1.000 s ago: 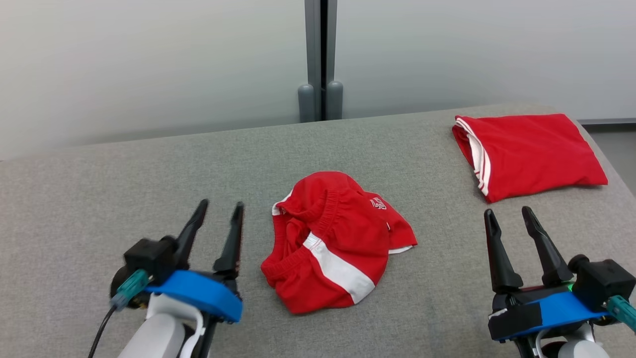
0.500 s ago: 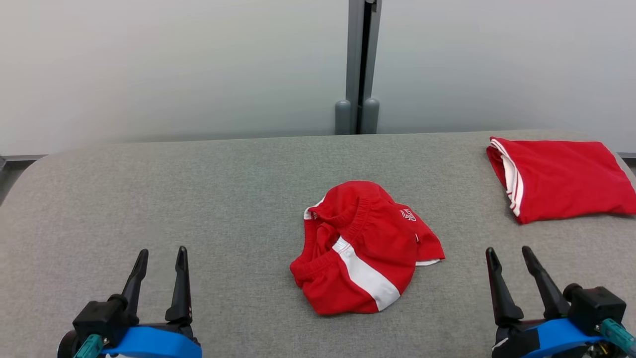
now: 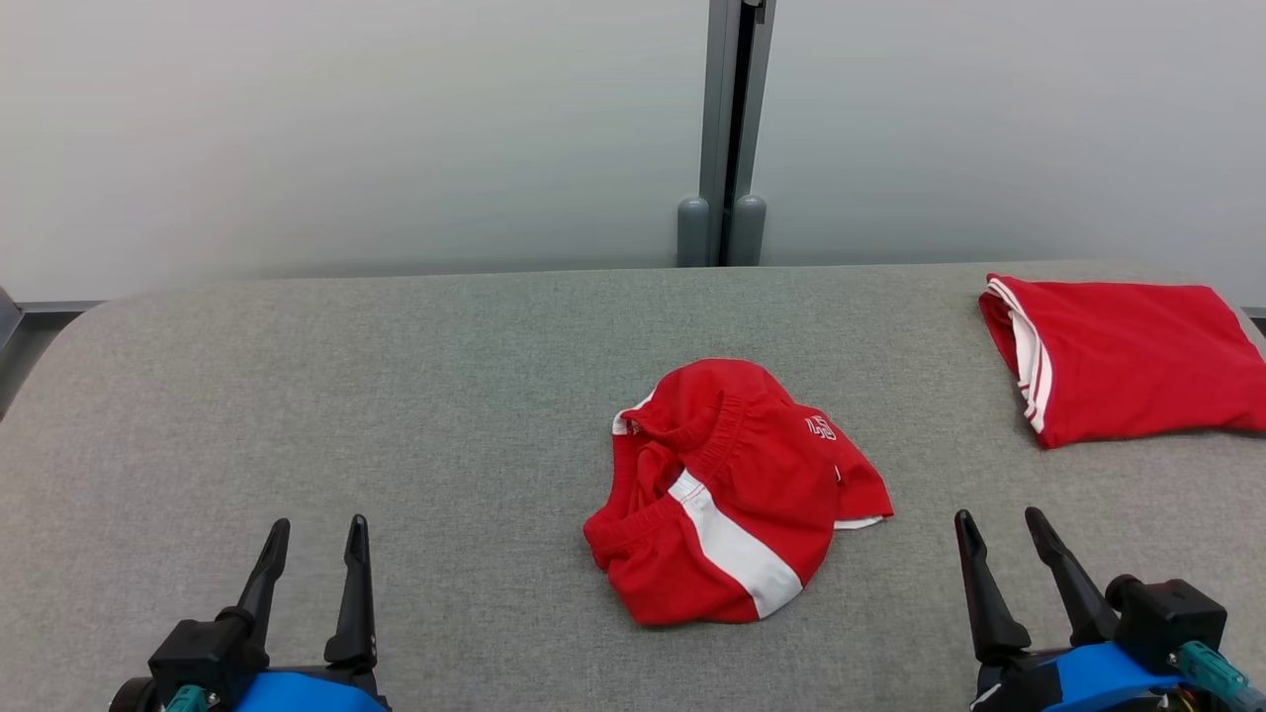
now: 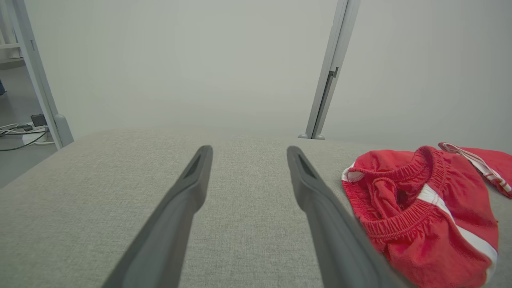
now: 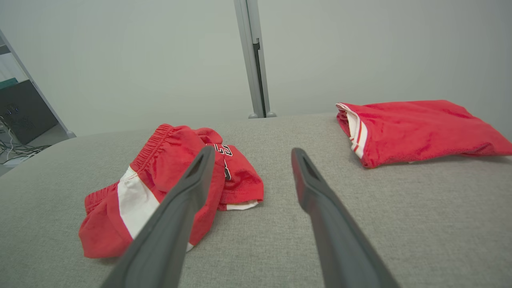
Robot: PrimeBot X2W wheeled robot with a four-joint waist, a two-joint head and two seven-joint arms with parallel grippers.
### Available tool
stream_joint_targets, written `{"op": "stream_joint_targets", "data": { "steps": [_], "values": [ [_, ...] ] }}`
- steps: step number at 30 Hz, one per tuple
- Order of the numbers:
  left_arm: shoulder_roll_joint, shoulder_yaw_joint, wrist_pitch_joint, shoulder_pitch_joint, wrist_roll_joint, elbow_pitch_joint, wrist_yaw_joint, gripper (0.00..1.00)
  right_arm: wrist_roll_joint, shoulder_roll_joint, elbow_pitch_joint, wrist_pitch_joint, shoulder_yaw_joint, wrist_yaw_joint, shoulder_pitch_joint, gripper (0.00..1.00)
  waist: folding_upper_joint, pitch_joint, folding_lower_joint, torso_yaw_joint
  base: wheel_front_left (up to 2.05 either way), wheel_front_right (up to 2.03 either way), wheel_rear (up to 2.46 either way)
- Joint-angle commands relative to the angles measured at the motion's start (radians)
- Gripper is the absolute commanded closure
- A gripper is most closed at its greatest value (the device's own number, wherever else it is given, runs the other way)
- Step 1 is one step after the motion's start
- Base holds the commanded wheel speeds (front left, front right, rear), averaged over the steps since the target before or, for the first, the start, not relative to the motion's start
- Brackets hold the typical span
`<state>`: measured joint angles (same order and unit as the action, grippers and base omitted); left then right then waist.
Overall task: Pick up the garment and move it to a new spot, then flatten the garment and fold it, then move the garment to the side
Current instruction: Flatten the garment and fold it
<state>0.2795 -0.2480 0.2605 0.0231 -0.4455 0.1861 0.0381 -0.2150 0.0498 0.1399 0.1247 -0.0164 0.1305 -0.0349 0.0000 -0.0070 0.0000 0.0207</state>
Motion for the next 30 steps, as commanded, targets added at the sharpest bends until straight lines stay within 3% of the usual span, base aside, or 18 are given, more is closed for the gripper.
{"op": "stream_joint_targets", "data": {
  "steps": [1,21,30],
  "values": [
    [0.007,-0.008,-0.010,-0.003,0.010,0.008,0.004,0.00,0.002,0.002,0.003,0.005,0.002,0.001,-0.010,0.00,0.0000,0.001,0.0000,-0.005,0.00,0.00,0.00],
    [0.010,-0.031,-0.025,-0.019,0.007,0.012,0.013,0.00,-0.001,0.002,0.015,0.010,0.021,0.001,0.013,0.00,0.0000,0.015,0.0000,-0.018,0.00,0.00,0.00],
    [-0.013,-0.150,-0.135,-0.179,0.032,0.056,-0.089,0.00,-0.010,0.002,0.015,0.016,0.061,0.001,0.043,0.00,0.0000,0.055,0.0000,-0.057,0.00,0.00,0.00]
  ]
}}
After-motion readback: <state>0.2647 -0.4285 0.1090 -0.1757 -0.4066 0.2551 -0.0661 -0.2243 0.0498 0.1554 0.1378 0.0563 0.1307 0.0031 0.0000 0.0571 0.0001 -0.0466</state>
